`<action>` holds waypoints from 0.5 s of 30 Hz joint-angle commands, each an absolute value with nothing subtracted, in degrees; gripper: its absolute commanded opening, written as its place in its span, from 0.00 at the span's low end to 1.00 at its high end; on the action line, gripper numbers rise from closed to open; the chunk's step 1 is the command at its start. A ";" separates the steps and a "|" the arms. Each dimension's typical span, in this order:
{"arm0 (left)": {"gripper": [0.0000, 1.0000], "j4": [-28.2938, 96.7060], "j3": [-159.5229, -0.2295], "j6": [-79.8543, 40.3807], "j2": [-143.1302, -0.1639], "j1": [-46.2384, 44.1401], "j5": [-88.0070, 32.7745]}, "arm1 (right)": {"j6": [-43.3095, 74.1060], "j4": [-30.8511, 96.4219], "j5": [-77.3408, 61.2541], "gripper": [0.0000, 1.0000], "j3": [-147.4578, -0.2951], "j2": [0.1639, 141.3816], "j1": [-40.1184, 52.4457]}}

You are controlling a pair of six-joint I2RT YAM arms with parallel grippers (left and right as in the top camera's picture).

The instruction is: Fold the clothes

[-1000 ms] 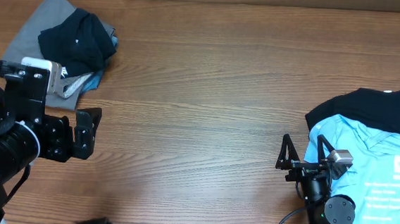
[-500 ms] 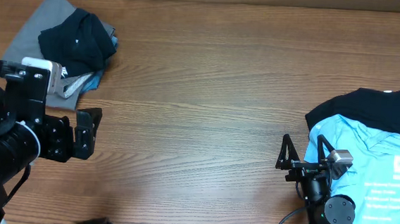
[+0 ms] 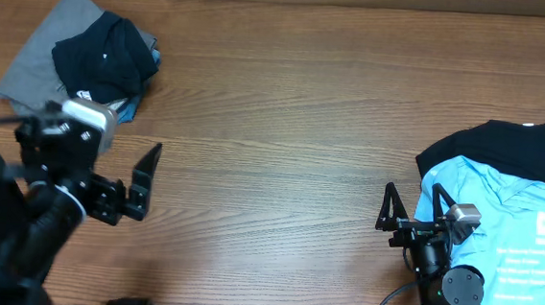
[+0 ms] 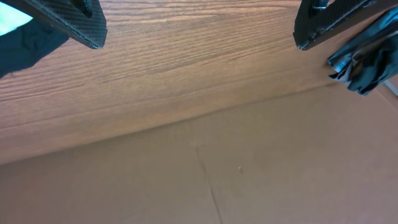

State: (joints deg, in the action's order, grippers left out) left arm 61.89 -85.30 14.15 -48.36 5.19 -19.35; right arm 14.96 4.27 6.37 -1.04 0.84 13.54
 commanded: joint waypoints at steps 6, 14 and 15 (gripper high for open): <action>1.00 31.55 -49.50 15.22 -27.24 3.60 -19.57 | 15.05 3.92 6.35 1.00 -0.45 0.16 13.52; 1.00 14.35 -24.56 15.22 -8.25 3.60 -19.55 | 15.05 3.92 6.35 1.00 -0.45 0.16 13.52; 1.00 12.71 -22.28 15.22 -6.42 3.60 -19.55 | 15.05 3.92 6.35 1.00 -0.45 0.16 13.52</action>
